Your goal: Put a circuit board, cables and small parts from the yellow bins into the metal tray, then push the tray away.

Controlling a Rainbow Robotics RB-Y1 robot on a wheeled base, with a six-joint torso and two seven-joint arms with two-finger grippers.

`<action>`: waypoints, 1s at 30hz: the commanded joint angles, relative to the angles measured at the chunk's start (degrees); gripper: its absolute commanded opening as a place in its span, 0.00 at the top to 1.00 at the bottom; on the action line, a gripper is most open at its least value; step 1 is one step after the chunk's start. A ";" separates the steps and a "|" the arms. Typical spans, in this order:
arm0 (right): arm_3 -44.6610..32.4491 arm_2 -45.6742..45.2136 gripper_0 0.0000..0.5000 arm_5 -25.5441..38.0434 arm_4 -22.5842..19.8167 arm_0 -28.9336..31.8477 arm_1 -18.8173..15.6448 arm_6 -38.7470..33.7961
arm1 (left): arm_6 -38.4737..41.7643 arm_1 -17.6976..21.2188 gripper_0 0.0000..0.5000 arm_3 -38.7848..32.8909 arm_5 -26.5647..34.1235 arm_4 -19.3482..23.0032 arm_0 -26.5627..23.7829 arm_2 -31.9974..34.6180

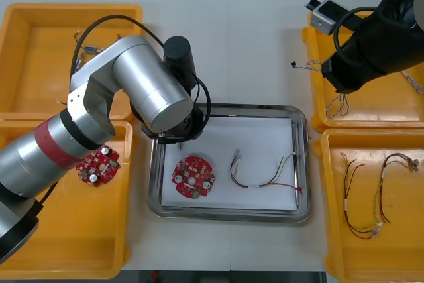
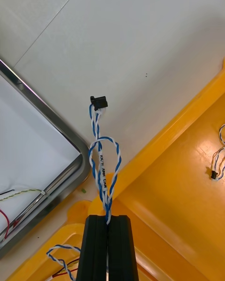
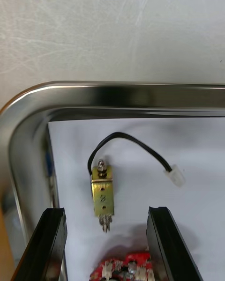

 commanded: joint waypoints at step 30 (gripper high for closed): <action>-3.22 19.08 1.00 0.18 6.25 -0.68 8.72 24.48 | -0.01 13.43 0.00 -8.13 14.52 12.13 -2.61 25.94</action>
